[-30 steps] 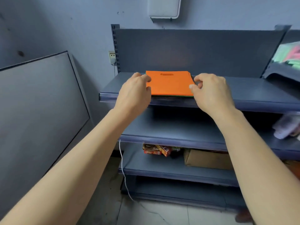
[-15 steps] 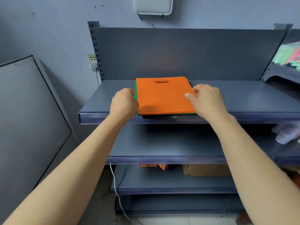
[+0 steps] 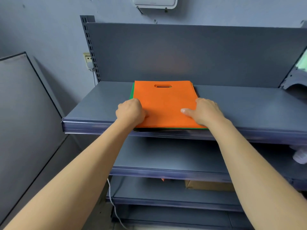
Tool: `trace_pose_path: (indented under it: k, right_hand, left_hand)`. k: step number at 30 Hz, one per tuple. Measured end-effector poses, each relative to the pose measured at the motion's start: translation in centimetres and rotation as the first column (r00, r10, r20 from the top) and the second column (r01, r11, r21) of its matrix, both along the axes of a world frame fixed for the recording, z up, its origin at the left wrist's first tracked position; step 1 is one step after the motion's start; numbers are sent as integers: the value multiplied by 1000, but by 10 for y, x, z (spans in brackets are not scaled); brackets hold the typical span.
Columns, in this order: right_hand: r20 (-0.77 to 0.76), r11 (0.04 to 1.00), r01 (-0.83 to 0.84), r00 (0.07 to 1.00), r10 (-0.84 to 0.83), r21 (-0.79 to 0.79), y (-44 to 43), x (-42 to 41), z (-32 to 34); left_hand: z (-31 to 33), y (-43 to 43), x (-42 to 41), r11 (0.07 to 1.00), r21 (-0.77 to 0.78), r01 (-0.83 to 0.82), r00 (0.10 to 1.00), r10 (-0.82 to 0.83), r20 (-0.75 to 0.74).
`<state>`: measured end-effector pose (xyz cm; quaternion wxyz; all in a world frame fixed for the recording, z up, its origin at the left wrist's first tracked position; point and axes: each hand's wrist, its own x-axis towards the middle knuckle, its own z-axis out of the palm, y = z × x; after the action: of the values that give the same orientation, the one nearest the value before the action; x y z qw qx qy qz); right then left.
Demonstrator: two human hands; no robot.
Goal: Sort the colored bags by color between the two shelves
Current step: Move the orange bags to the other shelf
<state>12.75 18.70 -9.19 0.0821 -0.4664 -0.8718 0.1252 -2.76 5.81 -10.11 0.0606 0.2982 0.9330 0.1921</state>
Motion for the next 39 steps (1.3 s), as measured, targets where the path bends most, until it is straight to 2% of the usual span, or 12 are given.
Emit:
trace_pose_path:
  k: [4, 9, 14, 22, 25, 27, 30, 34, 39]
  right_hand:
    - [92, 999, -28, 995, 32, -47, 17, 0, -9]
    - [89, 995, -11, 996, 20, -98, 30, -3, -12]
    - [75, 993, -19, 997, 28, -114, 35, -7, -11]
    - [75, 994, -33, 996, 41, -103, 35, -8, -13]
    - [70, 994, -35, 997, 42, -100, 35, -7, -14]
    - [67, 994, -33, 997, 40, -103, 35, -7, -15]
    - [62, 994, -24, 998, 31, -104, 34, -6, -15]
    - [48, 994, -22, 998, 27, -104, 36, -4, -14]
    - [28, 990, -42, 999, 46, -132, 44, -3, -13]
  left_hand:
    - [-2, 10, 1, 999, 26, 25, 999, -24, -31]
    - [-4, 15, 5, 987, 36, 154, 980, -148, -134]
    - [-5, 12, 11, 966, -42, 255, 958, -258, -122]
    - [-1, 17, -1, 992, -32, 121, 992, -119, 46]
    - [4, 18, -4, 994, -63, 85, 995, -81, 59]
    - [4, 16, -2, 997, -23, 77, 995, -75, 64]
    - [-2, 16, 5, 991, 61, 117, 992, -114, -52]
    - [-6, 17, 17, 966, 70, 250, 934, -221, -281]
    - [-5, 14, 25, 956, 78, 284, 893, -234, -385]
